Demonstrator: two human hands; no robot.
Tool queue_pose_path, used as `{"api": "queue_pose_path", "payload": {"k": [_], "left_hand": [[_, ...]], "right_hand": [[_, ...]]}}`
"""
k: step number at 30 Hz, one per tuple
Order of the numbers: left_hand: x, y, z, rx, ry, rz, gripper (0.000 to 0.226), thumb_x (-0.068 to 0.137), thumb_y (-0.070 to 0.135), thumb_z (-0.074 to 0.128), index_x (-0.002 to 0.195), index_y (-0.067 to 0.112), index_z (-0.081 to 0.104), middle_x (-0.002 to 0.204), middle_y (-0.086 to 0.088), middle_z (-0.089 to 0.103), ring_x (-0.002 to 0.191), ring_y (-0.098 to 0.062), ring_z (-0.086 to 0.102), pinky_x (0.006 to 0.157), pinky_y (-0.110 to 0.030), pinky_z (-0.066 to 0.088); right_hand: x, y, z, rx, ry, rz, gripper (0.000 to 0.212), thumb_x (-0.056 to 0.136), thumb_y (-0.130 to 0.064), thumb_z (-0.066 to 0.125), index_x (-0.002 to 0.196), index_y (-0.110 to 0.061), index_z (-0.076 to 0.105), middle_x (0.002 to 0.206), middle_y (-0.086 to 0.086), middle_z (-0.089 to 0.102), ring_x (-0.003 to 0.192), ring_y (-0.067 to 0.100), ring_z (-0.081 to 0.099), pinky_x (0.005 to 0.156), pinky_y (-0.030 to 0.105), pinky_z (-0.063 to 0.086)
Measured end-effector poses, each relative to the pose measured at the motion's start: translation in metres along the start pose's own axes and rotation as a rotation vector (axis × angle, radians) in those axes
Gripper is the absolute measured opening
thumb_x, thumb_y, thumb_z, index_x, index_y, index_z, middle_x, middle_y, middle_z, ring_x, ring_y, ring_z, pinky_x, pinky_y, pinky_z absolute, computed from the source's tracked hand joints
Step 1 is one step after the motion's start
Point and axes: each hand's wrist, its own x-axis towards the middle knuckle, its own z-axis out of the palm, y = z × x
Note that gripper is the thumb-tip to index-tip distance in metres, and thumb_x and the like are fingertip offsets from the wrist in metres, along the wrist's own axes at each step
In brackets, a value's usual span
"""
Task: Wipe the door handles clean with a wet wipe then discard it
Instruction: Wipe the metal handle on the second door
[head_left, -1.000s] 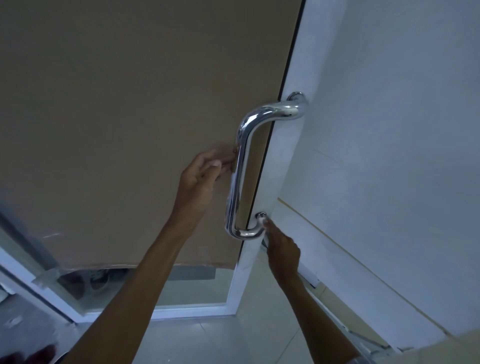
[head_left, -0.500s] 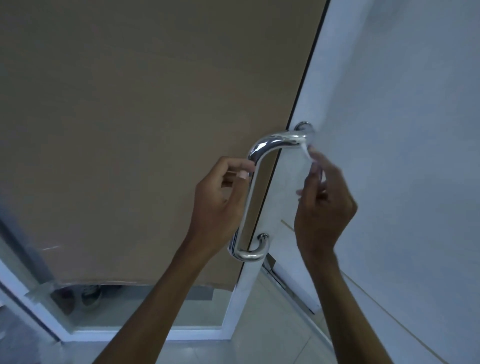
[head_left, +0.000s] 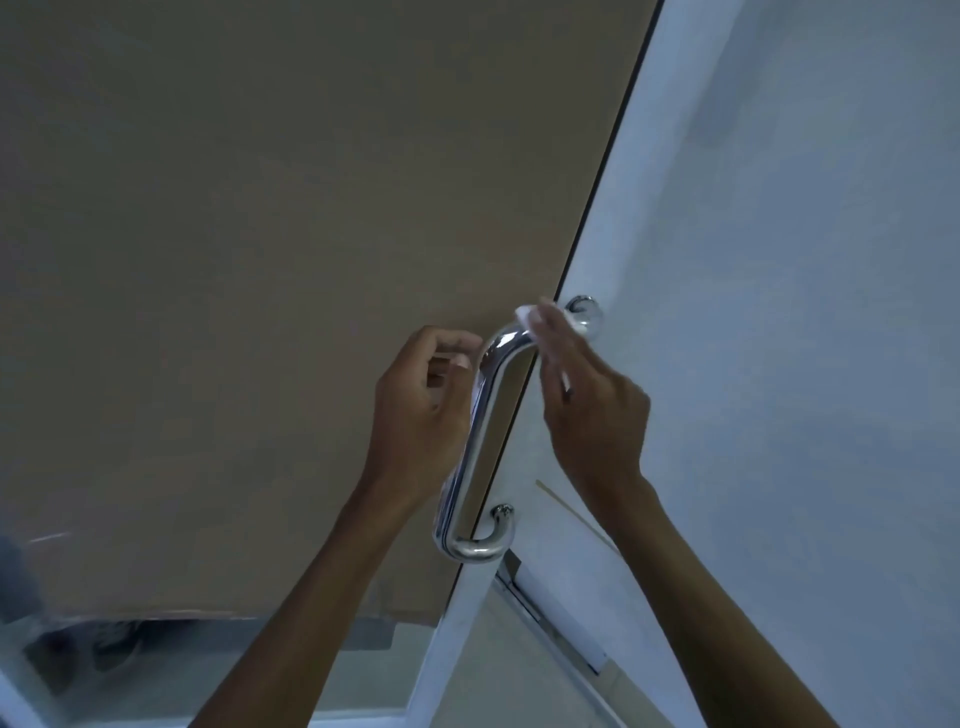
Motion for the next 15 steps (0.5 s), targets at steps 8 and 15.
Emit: {"api": "queue_pose_path", "payload": {"k": [8,15], "left_hand": [[0.017,0.01,0.01,0.209,-0.053,0.274,0.039,0.099,-0.004,0.045,0.125,0.017,0.065,0.128,0.01,0.063,0.125,-0.006,0.056,0.108,-0.035,0.045],[0.025,0.012,0.021,0.212,-0.221,0.4,0.049,0.093,-0.005,0.04,0.137,0.006,0.058,0.133,0.004,0.066,0.122,-0.005,0.061,0.11,-0.03,0.045]], "right_hand": [[0.003,-0.01,0.002,0.014,-0.071,0.014,0.038,0.104,-0.017,0.061,0.137,-0.034,0.069,0.141,-0.018,0.065,0.056,-0.001,0.049,0.048,0.018,0.038],[0.019,-0.015,-0.005,0.233,-0.113,0.396,0.025,0.105,-0.033,0.06,0.129,-0.04,0.058,0.078,-0.005,0.075,0.055,0.012,0.068,0.062,0.038,0.06]]}}
